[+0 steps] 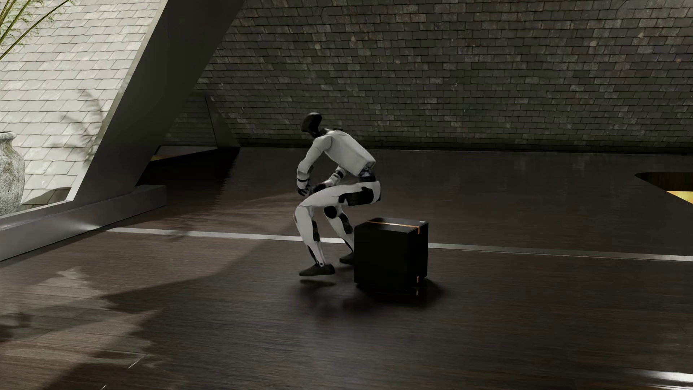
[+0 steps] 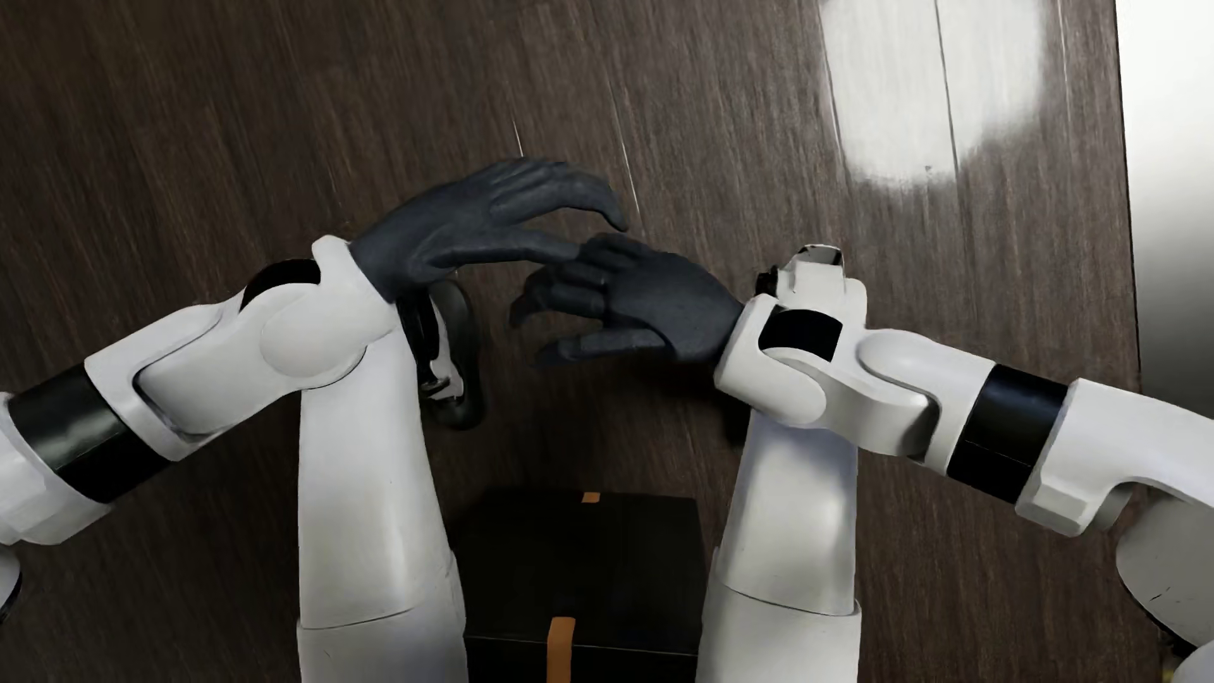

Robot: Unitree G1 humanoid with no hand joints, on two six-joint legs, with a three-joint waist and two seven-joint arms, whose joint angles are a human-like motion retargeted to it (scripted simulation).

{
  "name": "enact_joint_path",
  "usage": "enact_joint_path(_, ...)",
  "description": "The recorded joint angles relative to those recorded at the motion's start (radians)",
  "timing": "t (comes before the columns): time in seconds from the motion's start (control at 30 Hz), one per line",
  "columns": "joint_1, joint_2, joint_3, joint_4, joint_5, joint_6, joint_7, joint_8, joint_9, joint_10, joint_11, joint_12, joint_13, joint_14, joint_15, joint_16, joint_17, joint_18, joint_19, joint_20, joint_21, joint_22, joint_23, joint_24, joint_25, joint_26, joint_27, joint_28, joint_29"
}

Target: Rest on the dark box

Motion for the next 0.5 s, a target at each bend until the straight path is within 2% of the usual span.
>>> enact_joint_path(0.03, -0.046, -0.040, -0.001, 0.003, 0.000, -0.001, -0.011, 0.010, 0.020, 0.060, 0.058, 0.015, 0.040, -0.007, -0.013, 0.041, -0.031, -0.007, 0.004, 0.021, -0.058, -0.066, -0.035, -0.014, -0.002, -0.021, -0.011, 0.043, -0.056)
enact_joint_path(0.1, -0.116, -0.106, -0.004, 0.012, -0.003, 0.000, -0.030, 0.030, 0.044, 0.160, 0.156, 0.085, 0.119, -0.018, -0.028, 0.092, -0.074, -0.021, 0.015, 0.099, -0.163, -0.157, -0.100, -0.025, -0.005, -0.052, -0.022, 0.113, -0.110)
enact_joint_path(0.2, -0.144, -0.134, -0.002, 0.021, -0.005, -0.003, -0.041, 0.046, 0.053, 0.249, 0.243, 0.179, 0.230, -0.006, -0.024, 0.101, -0.084, -0.021, 0.021, 0.188, -0.281, -0.190, -0.129, -0.014, -0.015, -0.059, -0.021, 0.124, -0.124)
enact_joint_path(0.33, -0.091, -0.069, 0.002, 0.023, -0.013, -0.007, -0.048, 0.046, 0.018, 0.290, 0.281, 0.279, 0.357, 0.044, 0.012, 0.011, 0.005, -0.008, 0.024, 0.264, -0.411, -0.102, -0.039, 0.032, -0.041, -0.018, 0.002, 0.042, -0.034)
enact_joint_path(0.5, 0.062, 0.083, 0.008, 0.033, -0.032, -0.015, -0.038, 0.027, -0.062, 0.290, 0.282, 0.469, 0.545, 0.068, 0.040, -0.241, 0.225, 0.007, 0.016, 0.432, -0.594, 0.121, 0.193, 0.131, -0.080, 0.030, 0.025, -0.071, 0.100)
